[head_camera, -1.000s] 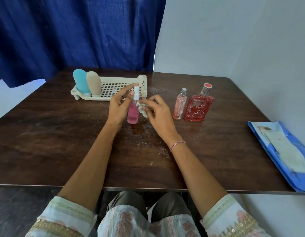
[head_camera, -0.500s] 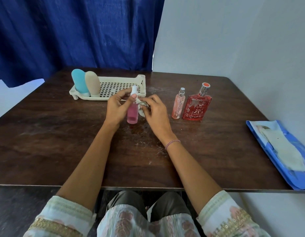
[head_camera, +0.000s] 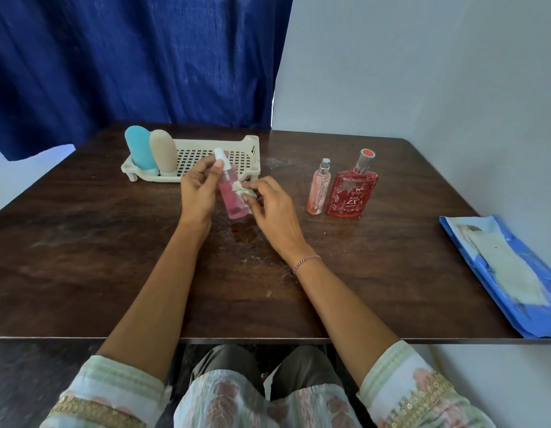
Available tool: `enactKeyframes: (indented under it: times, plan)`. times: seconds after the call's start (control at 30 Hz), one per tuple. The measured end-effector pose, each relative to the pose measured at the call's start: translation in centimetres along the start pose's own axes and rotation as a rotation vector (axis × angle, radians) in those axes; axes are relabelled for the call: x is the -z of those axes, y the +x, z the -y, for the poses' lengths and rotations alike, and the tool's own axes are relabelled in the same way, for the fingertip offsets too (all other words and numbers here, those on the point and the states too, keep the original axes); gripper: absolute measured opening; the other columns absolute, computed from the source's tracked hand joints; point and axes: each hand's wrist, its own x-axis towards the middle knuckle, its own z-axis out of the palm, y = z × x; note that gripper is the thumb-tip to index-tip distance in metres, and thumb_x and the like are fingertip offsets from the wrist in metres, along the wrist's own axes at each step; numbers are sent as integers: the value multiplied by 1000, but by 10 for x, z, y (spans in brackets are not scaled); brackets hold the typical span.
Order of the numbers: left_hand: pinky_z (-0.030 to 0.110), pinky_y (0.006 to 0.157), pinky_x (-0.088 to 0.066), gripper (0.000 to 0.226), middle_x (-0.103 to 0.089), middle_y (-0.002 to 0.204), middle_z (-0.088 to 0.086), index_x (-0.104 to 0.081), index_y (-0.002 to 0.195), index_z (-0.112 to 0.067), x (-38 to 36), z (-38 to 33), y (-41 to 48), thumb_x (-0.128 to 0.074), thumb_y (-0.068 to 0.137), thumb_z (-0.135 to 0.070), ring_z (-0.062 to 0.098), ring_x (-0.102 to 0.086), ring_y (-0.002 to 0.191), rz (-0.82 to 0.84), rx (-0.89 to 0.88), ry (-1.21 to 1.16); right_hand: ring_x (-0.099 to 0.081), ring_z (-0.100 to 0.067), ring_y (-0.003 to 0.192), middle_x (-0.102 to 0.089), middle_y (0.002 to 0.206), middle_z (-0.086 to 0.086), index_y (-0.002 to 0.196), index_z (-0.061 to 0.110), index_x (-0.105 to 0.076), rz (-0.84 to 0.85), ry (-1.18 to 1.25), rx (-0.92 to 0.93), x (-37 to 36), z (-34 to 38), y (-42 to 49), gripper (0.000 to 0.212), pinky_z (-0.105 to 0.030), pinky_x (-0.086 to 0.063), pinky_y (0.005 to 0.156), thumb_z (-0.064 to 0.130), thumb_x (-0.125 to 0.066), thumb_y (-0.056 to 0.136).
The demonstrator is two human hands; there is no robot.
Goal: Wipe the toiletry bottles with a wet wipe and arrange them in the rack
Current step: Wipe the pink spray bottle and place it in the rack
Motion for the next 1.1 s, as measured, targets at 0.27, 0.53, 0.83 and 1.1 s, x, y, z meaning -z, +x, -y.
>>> enactKeyframes:
  times: [0.27,0.53,0.83,1.1]
  plan:
    - [31,90,-53,6,-72,94,-1,-60,97,-18,4,-8,6,-54,95,-19,12,-68,97,-252,211,-391,-56,-7,96,-59,107,-5,107,3,-64,5,120,24,9,0,1,21,-19,-51,83,2,-62,86]
    - [41,91,-54,27,-67,113,12,-54,116,-7,5,-1,11,-58,93,-22,18,-68,97,-290,334,-517,-54,-11,108,-55,108,-8,102,1,-65,-9,184,48,7,3,1,21,-23,-53,87,-3,-66,81]
    - [40,84,-57,37,-63,121,15,-49,130,-3,0,1,8,-53,96,-18,23,-65,107,-261,390,-594,-61,-14,99,-63,100,-6,96,3,-71,-111,151,-16,7,2,-1,19,-19,-53,83,-2,-70,78]
    - [39,83,-58,31,-65,116,13,-51,124,-5,-4,-1,8,-53,96,-18,23,-65,107,-230,337,-599,-61,-14,99,-60,106,-6,105,4,-67,-244,189,-80,10,3,5,19,-13,-52,79,2,-64,86]
